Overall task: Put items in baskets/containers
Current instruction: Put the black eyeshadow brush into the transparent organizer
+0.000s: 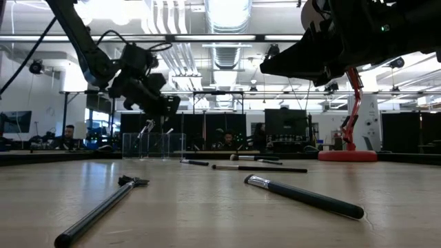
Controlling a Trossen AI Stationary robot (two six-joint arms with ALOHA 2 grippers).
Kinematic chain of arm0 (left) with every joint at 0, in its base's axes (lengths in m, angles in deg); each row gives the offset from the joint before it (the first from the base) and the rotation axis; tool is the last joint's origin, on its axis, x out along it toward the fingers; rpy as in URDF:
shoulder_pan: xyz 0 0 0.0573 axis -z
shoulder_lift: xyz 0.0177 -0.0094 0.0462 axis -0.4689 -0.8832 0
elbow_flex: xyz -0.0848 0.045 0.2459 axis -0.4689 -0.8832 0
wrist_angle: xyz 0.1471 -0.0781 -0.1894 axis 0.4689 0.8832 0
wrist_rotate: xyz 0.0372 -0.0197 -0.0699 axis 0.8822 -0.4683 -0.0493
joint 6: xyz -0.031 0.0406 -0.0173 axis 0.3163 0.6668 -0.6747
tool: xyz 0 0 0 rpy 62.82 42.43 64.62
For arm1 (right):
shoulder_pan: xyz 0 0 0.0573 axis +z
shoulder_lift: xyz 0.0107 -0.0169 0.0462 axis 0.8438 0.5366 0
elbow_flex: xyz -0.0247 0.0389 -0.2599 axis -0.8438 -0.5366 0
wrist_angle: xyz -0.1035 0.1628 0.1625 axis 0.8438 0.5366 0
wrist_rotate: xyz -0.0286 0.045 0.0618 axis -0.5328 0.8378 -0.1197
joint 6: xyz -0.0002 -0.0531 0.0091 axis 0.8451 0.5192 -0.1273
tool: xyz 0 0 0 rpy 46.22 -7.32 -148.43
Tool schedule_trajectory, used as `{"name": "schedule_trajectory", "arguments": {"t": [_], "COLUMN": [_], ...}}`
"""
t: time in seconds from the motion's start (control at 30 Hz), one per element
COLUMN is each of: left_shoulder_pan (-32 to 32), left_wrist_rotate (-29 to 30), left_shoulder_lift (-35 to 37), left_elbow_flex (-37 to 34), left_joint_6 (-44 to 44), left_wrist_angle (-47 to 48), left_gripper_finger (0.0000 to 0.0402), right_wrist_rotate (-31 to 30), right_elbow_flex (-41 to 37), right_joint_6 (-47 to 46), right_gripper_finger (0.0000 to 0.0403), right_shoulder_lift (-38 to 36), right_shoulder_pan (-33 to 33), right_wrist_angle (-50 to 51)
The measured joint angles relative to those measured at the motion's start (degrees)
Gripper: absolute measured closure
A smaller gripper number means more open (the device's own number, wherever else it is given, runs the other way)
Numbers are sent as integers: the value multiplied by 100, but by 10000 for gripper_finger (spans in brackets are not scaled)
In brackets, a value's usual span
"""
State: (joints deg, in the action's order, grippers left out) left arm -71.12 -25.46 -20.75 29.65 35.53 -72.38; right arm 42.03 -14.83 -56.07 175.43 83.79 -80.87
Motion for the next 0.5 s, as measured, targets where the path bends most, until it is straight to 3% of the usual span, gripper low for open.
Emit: {"name": "schedule_trajectory", "arguments": {"t": [0.23,0.5], "left_shoulder_pan": [-14,-41], "left_wrist_rotate": [33,-28], "left_shoulder_lift": [275,722], "left_elbow_flex": [41,800], "left_joint_6": [-493,-885], "left_wrist_angle": [818,3157], "left_gripper_finger": [399,348], "right_wrist_rotate": [0,0], "right_elbow_flex": [2,2], "right_joint_6": [-7,-24], "right_gripper_finger": [394,394], "right_shoulder_lift": [0,0], "right_shoulder_pan": [0,-2], "right_wrist_angle": [-1,-1]}}
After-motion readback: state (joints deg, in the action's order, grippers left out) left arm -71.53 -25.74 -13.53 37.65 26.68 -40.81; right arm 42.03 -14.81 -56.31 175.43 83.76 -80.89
